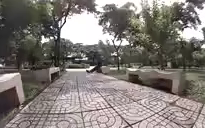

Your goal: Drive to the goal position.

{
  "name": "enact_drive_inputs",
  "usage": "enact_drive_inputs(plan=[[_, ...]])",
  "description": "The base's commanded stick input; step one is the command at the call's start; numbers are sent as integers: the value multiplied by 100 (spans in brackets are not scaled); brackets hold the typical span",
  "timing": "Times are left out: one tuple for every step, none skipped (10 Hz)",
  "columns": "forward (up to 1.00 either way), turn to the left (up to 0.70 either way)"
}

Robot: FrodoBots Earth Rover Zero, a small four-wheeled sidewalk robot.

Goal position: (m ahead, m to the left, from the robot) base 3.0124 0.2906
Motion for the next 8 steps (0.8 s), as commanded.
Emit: enact_drive_inputs(plan=[[100, 27], [100, 27], [100, 27], [100, 27], [100, 27], [100, 27], [100, 18], [100, 2]])
